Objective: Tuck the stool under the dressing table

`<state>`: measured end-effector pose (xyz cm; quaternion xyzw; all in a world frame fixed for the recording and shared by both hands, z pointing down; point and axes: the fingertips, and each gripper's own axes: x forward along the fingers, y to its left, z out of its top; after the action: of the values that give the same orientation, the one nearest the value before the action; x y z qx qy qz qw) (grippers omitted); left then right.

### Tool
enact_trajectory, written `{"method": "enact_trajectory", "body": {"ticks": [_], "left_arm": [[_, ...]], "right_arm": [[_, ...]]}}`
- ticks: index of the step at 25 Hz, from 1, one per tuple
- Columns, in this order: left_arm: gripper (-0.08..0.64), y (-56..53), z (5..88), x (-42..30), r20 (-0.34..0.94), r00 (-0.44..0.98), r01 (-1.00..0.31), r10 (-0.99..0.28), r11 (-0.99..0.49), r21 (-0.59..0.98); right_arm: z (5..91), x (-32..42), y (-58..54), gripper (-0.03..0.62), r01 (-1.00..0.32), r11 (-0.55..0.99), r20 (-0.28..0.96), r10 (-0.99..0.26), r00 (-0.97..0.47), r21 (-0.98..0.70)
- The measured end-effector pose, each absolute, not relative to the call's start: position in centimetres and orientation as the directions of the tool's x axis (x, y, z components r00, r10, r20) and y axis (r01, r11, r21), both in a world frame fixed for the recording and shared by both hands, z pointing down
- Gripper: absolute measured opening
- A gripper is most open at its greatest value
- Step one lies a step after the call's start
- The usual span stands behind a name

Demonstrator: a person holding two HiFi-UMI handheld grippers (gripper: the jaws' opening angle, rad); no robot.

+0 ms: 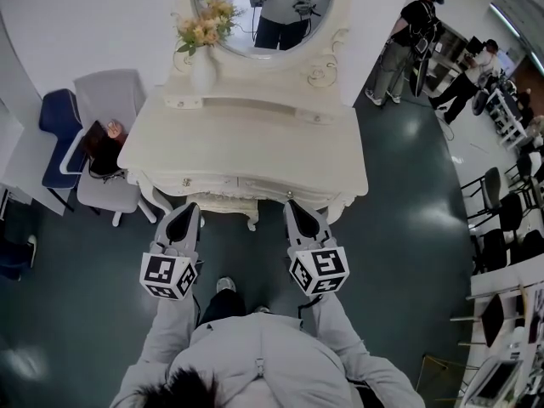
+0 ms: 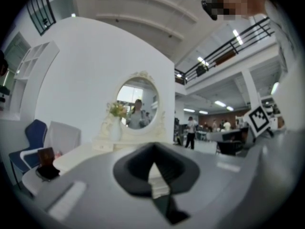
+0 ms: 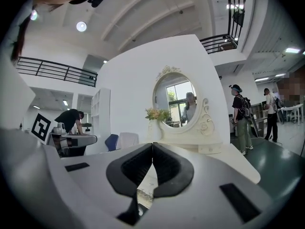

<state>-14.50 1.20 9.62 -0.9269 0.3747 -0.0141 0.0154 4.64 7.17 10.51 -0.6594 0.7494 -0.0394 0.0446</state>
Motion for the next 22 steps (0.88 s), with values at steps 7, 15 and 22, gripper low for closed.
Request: {"method": "enact_trajectory", "body": {"ticks": [7,15,22], "left_arm": [[0.006,3.1,7.2,-14.0,-0.040,0.723,-0.691,-0.690,-0.720,-0.061],[0.006,5.2,4.8,-14.6,-0.119,0.695,-0.718,-0.709,-0.689,-0.098],[0.005,7.7,3.8,-15.6,-0.174,0.673,-0.738,-0.719,-0.667,-0.102]], "right_arm": [[8.0,5.0,9.2,0.002,-0.991,0.116,-0.072,-0.991,-0.111,-0.071],[6.3,4.4,11.4,0.002,-0.992,0.120,-0.121,-0.986,-0.113,-0.049],[5.1,4.0,13.8,0.002,-0.992,0.124,-0.158,-0.980,-0.117,-0.036]]}}
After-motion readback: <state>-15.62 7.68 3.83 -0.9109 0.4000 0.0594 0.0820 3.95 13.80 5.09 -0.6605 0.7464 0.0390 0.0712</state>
